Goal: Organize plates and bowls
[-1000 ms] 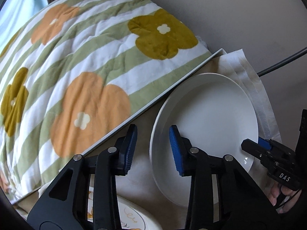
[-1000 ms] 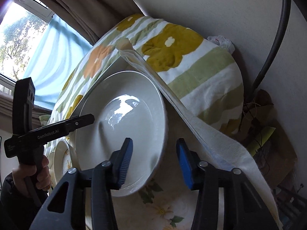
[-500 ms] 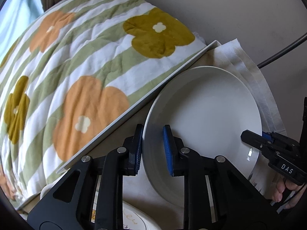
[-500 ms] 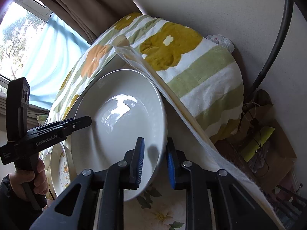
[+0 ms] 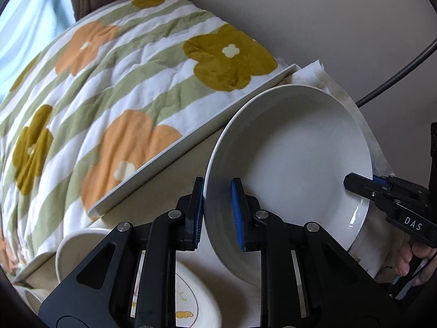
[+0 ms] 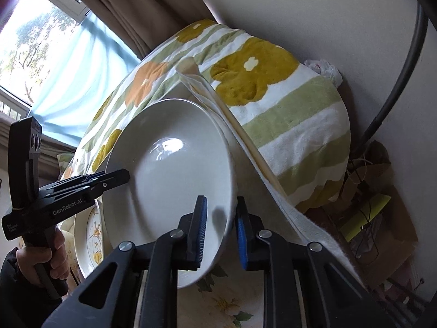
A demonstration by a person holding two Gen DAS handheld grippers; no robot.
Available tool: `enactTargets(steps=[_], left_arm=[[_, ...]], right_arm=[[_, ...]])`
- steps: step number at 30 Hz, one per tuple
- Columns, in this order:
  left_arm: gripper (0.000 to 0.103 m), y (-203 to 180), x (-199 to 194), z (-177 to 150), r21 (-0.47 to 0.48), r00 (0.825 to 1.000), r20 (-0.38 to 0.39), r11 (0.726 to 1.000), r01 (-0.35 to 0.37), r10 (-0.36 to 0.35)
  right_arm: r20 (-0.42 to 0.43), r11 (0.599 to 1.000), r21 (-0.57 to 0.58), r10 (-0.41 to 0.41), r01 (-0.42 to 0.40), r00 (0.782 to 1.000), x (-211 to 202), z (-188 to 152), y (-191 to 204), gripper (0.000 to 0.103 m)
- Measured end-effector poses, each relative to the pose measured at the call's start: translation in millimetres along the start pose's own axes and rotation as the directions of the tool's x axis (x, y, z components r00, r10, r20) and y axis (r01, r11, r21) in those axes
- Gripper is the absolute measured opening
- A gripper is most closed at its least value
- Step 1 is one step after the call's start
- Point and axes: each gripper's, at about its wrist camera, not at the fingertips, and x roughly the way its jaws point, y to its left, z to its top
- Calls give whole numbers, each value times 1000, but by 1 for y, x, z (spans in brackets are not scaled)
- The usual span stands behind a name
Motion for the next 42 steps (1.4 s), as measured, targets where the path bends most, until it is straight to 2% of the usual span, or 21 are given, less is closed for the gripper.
enactTargets(steps=[6,11,16,22,28,32,36,42], left_arm=[[17,0,-50,-30,-80,998,48,996,-38,42],[17,6,-99,-72,-154,992,86,985,-82,96],[17,21,-146,-137,-251,982,116,961,-115,148],[17,47,-178,-231,-371,978,90,918,-142,187],[17,62,-185,-319,-502,981,46,853,-141,189],[17,74,-177,-358,-577,985,23,807,-127,172],[17,78,-167,-377,-619,987,19,777,-116,162],[17,84,-154,-386,-640,987,4,759,-121,161]], right_arm=[[-26,992,-118,40,-43,999,-26,7,21,18],[-56,971,-225,69,-80,996,-50,-8,53,18],[-103,940,-321,91,-120,990,-64,-43,93,19],[-189,900,-390,127,-193,974,-62,-93,135,18],[-285,860,-448,119,-243,951,-39,-140,165,18],[-333,838,-485,86,-249,939,-20,-163,180,18],[-363,821,-516,51,-247,930,-3,-175,188,18],[-367,795,-560,13,-233,930,6,-179,199,18]])
